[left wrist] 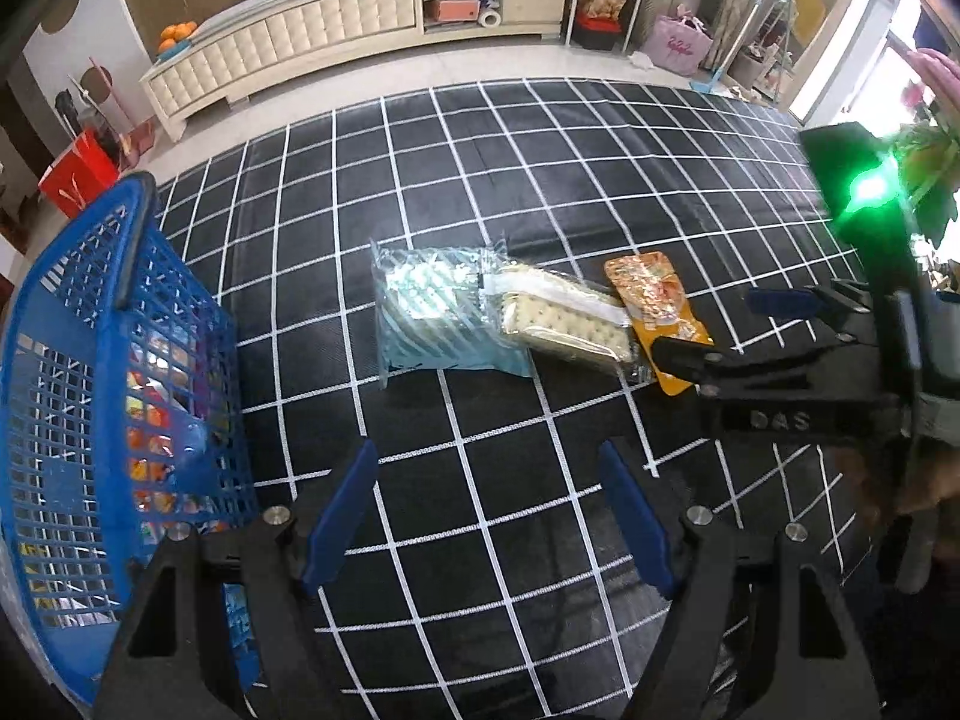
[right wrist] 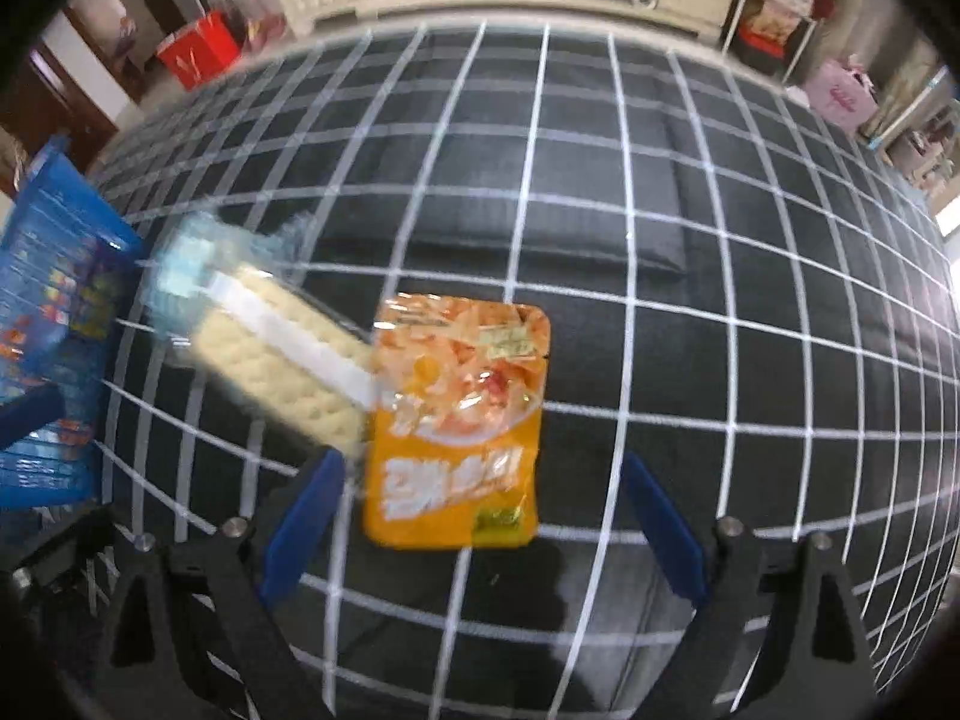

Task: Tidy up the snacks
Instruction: 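Grasp the orange snack pouch with the right tool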

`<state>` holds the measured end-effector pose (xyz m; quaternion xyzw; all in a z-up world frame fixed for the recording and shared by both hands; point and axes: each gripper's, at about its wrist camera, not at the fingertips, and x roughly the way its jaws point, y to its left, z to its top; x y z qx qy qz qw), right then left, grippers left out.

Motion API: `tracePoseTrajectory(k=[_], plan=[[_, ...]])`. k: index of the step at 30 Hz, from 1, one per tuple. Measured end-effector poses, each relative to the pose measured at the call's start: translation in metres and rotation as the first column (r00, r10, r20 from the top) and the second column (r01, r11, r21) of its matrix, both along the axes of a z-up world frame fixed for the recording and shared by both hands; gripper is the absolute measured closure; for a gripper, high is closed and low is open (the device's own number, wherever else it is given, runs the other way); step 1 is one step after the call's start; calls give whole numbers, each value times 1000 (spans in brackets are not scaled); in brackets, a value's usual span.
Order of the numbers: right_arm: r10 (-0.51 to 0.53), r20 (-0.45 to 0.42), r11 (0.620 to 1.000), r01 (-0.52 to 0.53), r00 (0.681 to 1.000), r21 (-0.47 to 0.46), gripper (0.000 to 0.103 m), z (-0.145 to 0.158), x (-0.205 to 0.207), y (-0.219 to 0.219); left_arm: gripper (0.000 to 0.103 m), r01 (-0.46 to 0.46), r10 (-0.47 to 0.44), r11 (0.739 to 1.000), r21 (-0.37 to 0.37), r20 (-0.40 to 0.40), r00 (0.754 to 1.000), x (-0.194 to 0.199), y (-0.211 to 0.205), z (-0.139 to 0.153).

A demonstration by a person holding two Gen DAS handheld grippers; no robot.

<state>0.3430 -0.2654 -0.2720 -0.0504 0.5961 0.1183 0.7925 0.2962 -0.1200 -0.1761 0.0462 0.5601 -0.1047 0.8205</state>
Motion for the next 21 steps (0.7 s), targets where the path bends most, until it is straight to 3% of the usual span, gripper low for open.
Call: tracePoseTrajectory(k=[6, 8, 10, 12, 17, 19, 21], plan=[[54, 54, 998, -53, 997, -18, 9, 1, -5, 1, 29, -24, 23, 999, -28, -43, 999, 8, 4, -14], [60, 73, 997, -57, 996, -46, 18, -1, -11, 2, 29, -29, 26, 999, -40, -55, 998, 9, 5, -18], [51, 87, 998, -48, 995, -42, 39, 1, -19, 4, 29, -32, 30, 999, -31, -54, 998, 10, 5, -20], [39, 93, 999, -36, 995, -30, 54, 4, -25, -3, 29, -31, 30, 999, -34, -56, 998, 7, 3, -21], [1, 110, 1000, -2, 994, 8, 68, 9, -35, -11, 29, -3, 2, 1000, -24, -51, 999, -1, -6, -20], [-23, 121, 1000, 22, 992, 3, 84, 9, -41, -18, 29, 17, -18, 1000, -15, -43, 999, -4, -10, -19], [-50, 113, 998, 45, 992, 44, 84, 10, -45, -27, 29, 34, -34, 999, -2, -31, 999, -9, -14, -18]])
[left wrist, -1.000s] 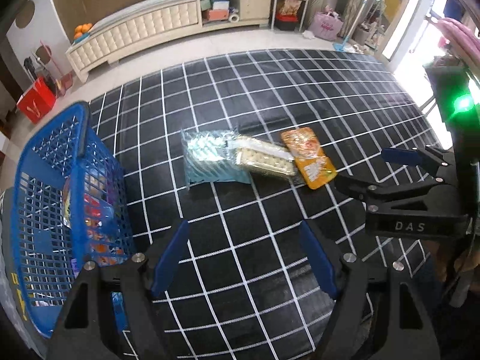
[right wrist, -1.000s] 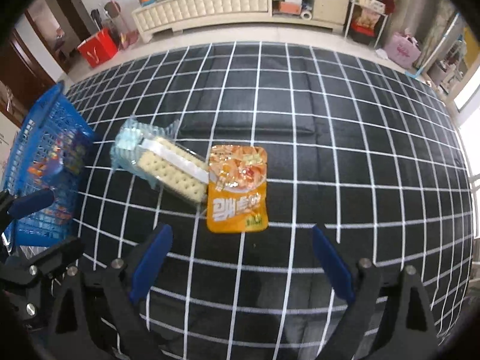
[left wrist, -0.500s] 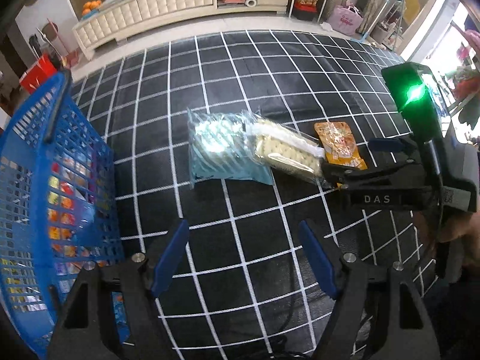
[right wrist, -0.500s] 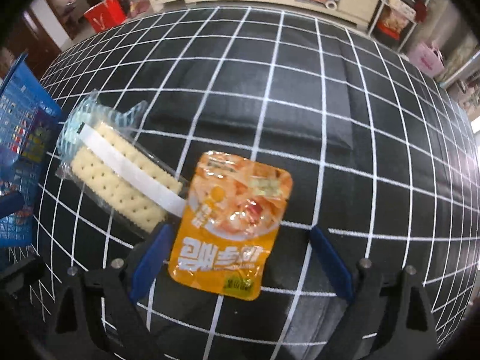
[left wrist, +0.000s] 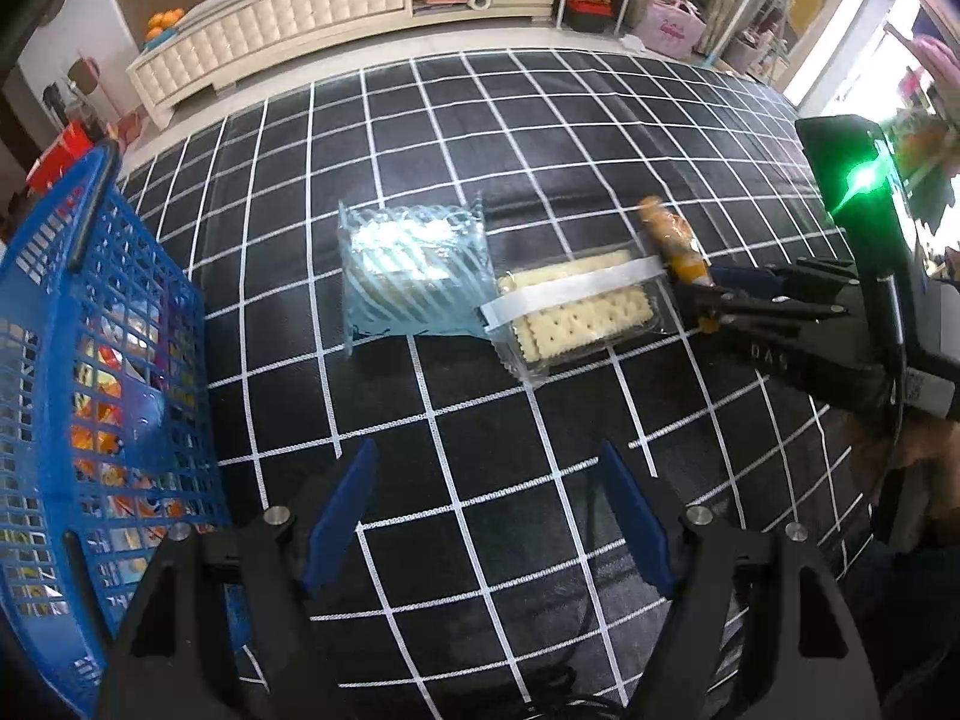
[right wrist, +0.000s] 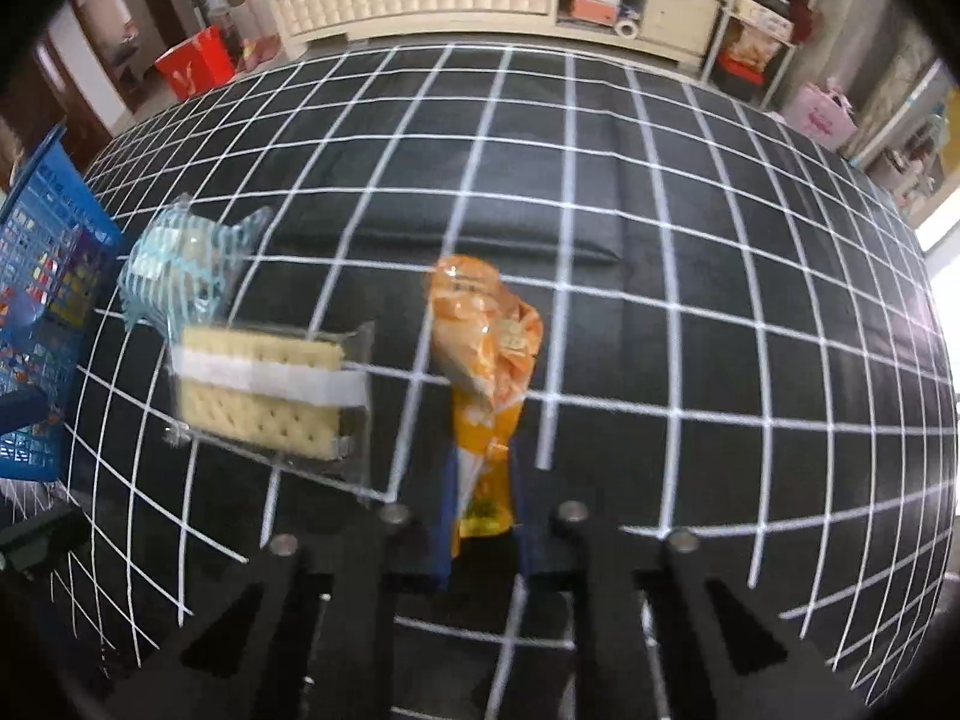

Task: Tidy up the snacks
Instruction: 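Grasp the orange snack pouch with the right tool, then grasp the saltine cracker pack with the left tool while the right tool holds the pouch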

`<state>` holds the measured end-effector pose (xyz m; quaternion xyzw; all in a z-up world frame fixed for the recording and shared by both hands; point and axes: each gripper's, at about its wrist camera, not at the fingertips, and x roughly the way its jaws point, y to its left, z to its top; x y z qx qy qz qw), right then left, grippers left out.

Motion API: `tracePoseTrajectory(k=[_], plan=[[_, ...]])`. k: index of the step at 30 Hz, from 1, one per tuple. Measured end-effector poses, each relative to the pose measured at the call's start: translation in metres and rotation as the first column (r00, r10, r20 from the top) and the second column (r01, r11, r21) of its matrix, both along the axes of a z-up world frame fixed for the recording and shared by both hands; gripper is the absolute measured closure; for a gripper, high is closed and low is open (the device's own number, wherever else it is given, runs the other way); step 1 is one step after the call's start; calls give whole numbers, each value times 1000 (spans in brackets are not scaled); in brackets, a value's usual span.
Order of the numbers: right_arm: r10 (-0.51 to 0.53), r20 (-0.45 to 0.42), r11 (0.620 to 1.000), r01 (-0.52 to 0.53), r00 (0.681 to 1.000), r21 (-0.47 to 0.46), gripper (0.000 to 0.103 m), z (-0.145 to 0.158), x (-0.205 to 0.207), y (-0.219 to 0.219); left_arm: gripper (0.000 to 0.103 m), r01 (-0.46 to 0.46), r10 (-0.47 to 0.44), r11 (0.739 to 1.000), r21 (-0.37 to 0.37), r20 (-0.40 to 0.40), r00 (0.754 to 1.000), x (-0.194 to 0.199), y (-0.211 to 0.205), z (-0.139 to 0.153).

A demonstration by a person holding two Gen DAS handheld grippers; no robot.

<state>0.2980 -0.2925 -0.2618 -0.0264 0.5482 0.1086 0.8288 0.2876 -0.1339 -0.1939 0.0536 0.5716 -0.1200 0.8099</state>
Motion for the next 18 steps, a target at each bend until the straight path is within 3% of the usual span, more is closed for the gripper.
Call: tracePoseTrajectory(k=[10, 18], plan=[[-66, 67, 993, 59, 996, 100, 84, 30, -29, -29, 29, 89, -89, 996, 3, 41, 995, 0, -11, 18], [-102, 89, 977, 82, 991, 198, 84, 43, -60, -42, 29, 190, -191, 981, 41, 31, 981, 5, -39, 13]])
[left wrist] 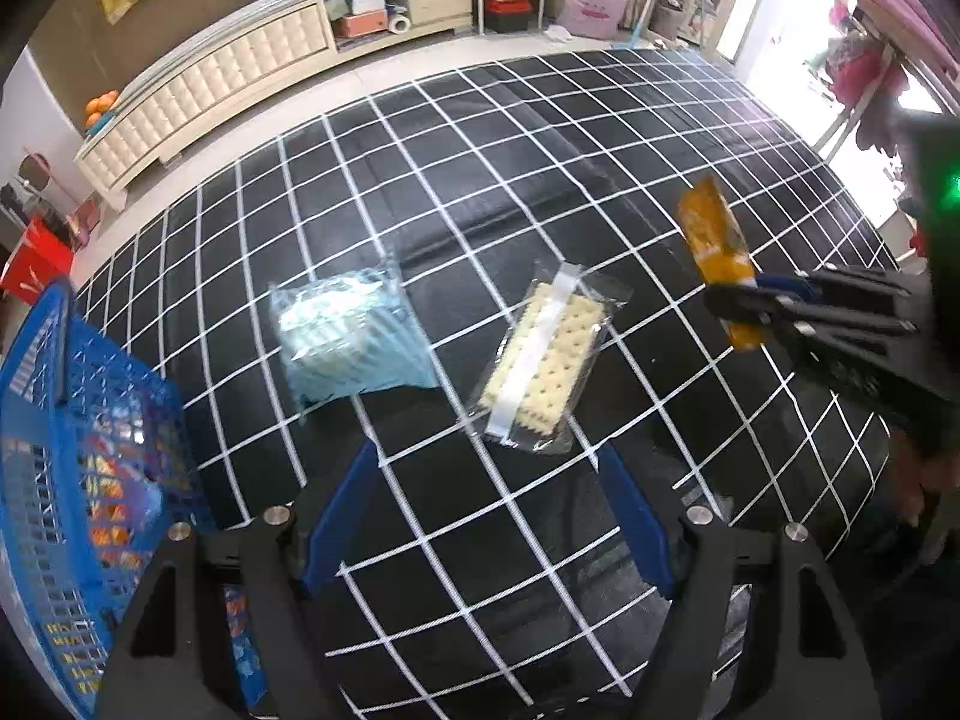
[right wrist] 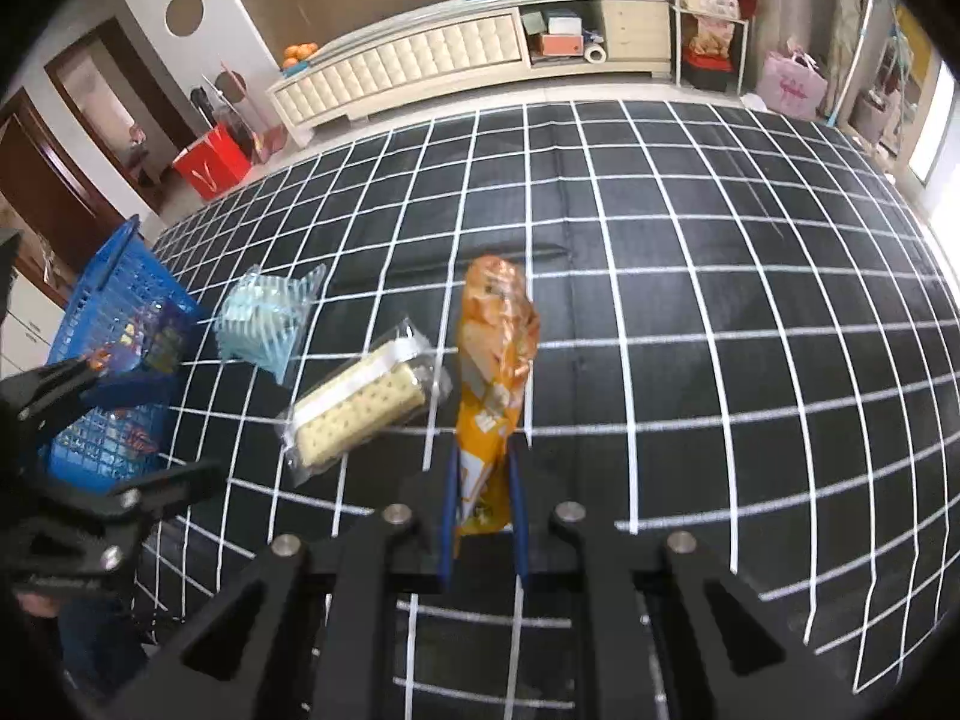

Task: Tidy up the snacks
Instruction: 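Grasp the saltine cracker pack with the left tool while the right tool holds the pouch, then carry the cracker pack and orange pouch over the blue basket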

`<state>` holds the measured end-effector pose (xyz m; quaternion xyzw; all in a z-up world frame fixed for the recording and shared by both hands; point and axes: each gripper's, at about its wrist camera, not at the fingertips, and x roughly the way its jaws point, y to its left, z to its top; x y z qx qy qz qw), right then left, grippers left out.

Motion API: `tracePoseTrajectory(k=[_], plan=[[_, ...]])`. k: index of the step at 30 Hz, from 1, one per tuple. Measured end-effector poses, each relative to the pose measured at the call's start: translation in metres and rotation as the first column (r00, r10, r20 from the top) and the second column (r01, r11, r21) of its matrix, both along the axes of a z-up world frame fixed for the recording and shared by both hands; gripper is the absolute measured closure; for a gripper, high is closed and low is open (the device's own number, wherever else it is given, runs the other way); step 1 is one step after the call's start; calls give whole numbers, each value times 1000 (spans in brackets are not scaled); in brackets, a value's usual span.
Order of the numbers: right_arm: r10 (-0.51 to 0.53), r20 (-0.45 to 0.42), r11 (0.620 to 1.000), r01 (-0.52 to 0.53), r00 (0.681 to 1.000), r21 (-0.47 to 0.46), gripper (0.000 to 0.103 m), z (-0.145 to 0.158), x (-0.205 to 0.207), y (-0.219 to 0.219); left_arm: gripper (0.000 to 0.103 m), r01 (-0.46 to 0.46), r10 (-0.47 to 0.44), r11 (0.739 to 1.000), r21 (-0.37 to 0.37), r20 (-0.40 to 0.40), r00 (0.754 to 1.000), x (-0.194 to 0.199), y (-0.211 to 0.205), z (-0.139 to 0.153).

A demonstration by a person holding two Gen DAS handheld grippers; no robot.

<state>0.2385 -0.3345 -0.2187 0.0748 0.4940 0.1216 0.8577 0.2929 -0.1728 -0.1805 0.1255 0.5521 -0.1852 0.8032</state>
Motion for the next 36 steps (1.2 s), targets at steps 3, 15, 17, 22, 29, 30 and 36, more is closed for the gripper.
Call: tracePoseTrajectory(k=[3, 15, 17, 22, 29, 30, 36], plan=[[-4, 0, 1000, 4, 1000, 5, 84, -2, -2, -4, 29, 24, -24, 1000, 11, -6, 1000, 6, -12, -2], [-37, -29, 999, 37, 999, -3, 84, -10, 6, -14, 29, 160, -156, 982, 95, -49, 986, 30, -63, -34], [-37, -23, 999, 37, 999, 0, 84, -9, 6, -14, 29, 162, -157, 982, 101, -62, 986, 36, -68, -42], [-21, -17, 1000, 21, 1000, 20, 84, -5, 6, -13, 39, 171, -164, 980, 100, -77, 983, 43, -73, -54], [-27, -31, 1000, 27, 999, 0, 84, -8, 9, -12, 52, 165, -157, 981, 106, -81, 984, 50, -77, -62], [-28, -34, 1000, 28, 999, -2, 84, -9, 10, -12, 54, 170, -161, 980, 106, -82, 983, 50, -76, -62], [-35, -40, 999, 34, 999, -9, 84, -11, 11, -11, 57, 187, -180, 978, 91, -80, 980, 46, -74, -63]])
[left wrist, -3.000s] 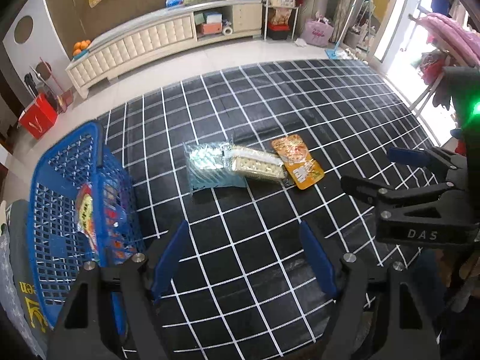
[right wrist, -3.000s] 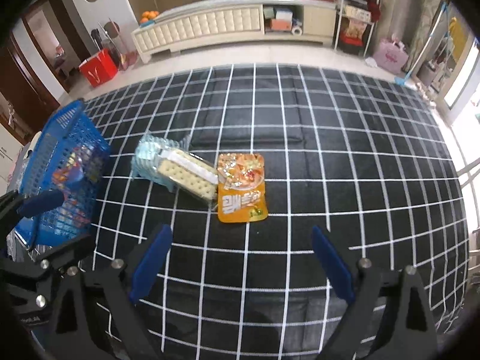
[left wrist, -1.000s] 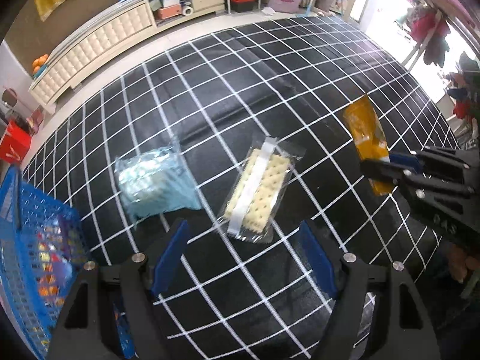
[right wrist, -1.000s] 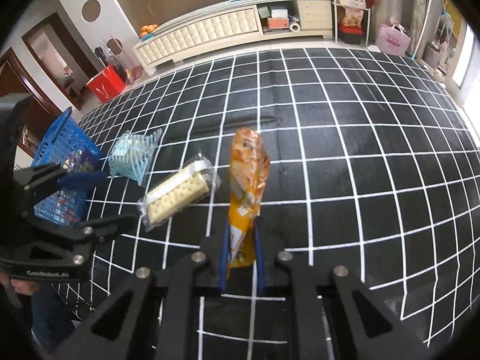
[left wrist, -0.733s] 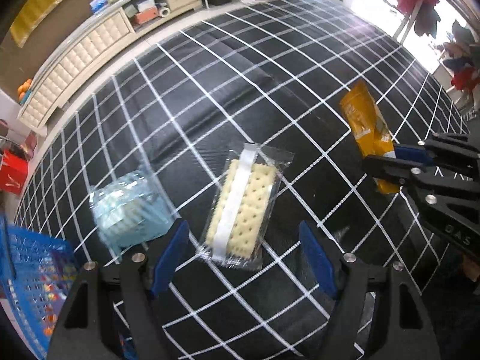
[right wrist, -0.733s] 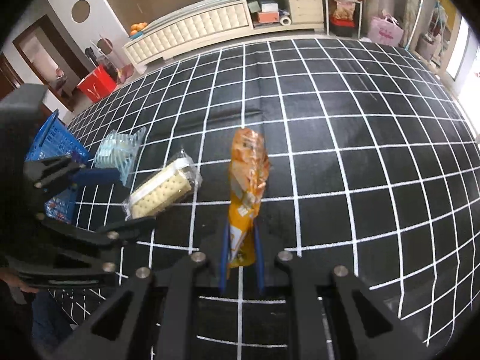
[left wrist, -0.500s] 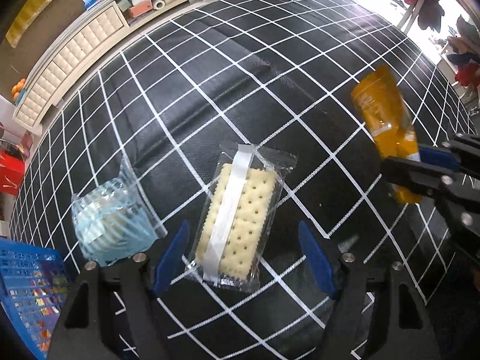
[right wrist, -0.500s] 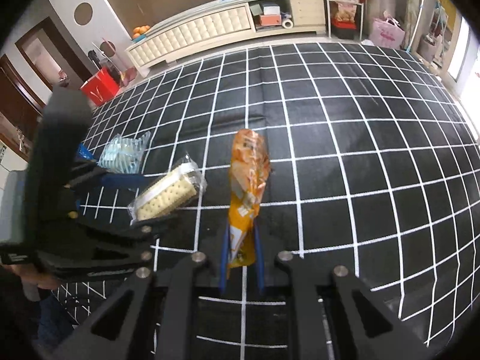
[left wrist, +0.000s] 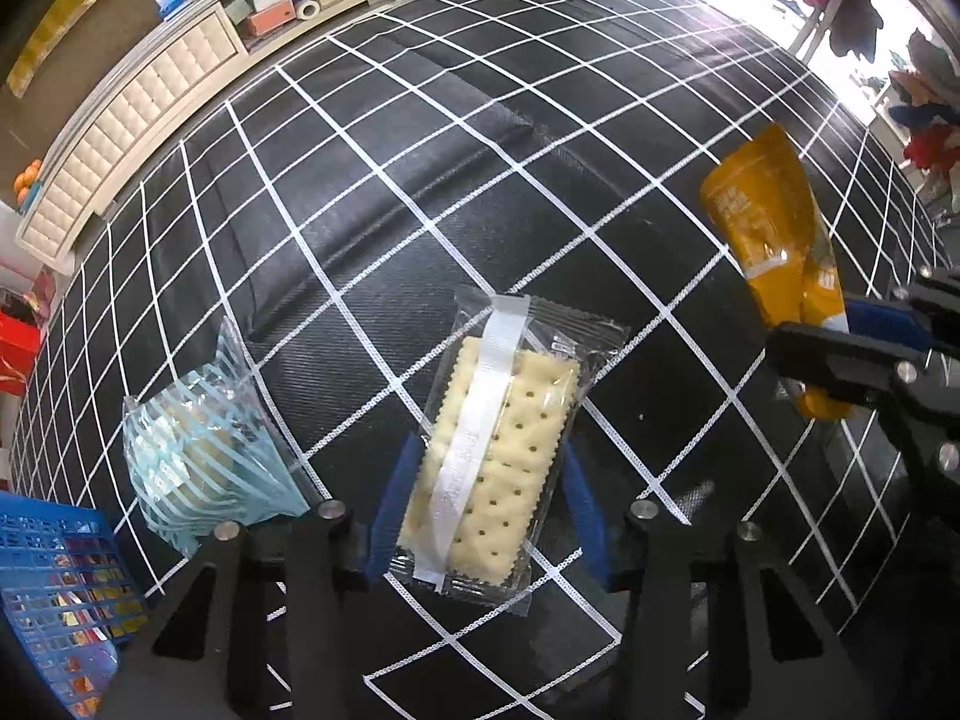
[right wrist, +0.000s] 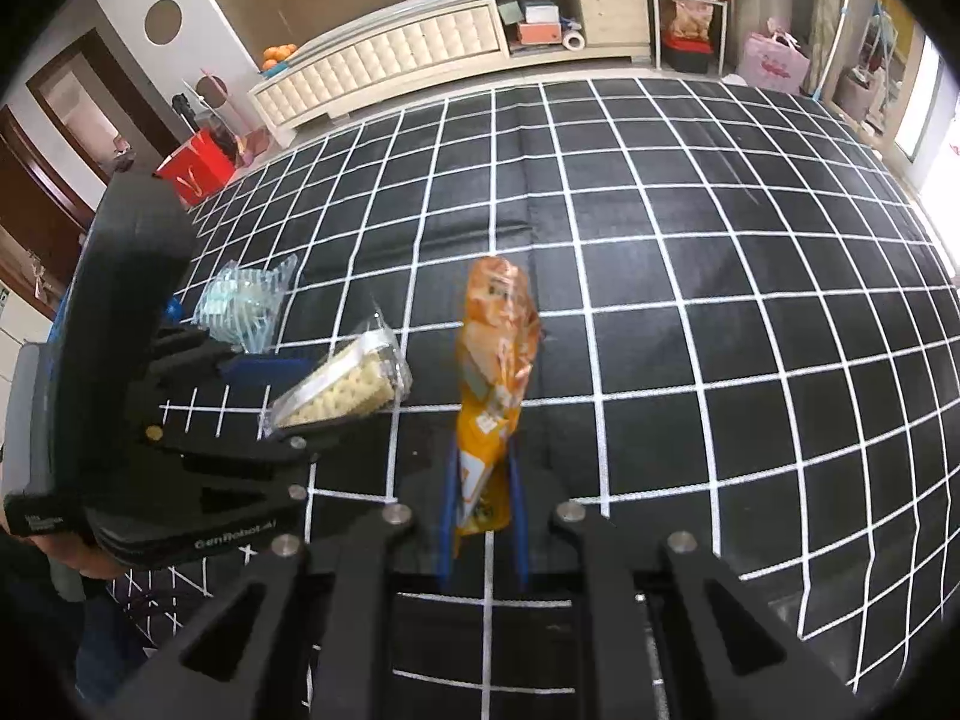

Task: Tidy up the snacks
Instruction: 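Carry the cracker pack and orange pouch over the blue basket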

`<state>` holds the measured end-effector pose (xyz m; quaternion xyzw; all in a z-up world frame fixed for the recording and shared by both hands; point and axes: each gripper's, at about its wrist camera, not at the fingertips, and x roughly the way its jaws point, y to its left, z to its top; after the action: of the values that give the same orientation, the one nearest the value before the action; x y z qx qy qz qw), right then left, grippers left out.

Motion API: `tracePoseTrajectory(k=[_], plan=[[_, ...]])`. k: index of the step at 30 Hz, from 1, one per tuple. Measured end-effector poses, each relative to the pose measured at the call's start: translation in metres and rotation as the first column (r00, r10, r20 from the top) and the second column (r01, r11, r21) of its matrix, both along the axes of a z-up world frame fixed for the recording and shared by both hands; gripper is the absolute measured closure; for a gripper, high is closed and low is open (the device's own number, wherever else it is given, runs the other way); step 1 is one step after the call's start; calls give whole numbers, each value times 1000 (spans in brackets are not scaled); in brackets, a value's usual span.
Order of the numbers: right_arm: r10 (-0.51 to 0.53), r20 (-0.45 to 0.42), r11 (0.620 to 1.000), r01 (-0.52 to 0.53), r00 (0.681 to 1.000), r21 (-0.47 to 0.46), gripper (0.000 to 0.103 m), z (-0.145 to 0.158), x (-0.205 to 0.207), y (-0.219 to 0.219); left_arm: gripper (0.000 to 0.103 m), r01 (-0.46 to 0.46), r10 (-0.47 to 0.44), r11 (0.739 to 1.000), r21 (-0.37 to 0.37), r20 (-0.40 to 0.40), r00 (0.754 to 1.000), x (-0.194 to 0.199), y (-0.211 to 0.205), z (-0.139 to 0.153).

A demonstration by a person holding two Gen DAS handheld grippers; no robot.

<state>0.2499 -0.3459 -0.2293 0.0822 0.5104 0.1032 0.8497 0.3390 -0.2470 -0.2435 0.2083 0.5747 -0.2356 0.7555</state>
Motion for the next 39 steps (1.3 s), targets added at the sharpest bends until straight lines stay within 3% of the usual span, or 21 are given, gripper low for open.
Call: tracePoseTrajectory(k=[7, 14, 25, 32, 39], plan=[[6, -5, 1000, -6, 1000, -21, 84, -3, -1, 3, 60, -5, 5, 1000, 6, 26, 1000, -17, -7, 1], [24, -10, 1000, -24, 1000, -3, 84, 4, 0, 14, 61, -65, 68, 996, -68, 39, 997, -36, 10, 14], [101, 67, 994, -98, 993, -46, 84, 57, -36, 63, 61, -135, 157, 974, -181, 115, 981, -74, 63, 80], [166, 116, 985, -160, 979, -62, 84, 93, -57, 105, 61, -186, 238, 947, -264, 181, 954, -103, 114, 128], [247, 163, 966, -230, 955, -115, 84, 119, -70, 154, 61, -244, 323, 914, -325, 217, 921, -127, 171, 157]])
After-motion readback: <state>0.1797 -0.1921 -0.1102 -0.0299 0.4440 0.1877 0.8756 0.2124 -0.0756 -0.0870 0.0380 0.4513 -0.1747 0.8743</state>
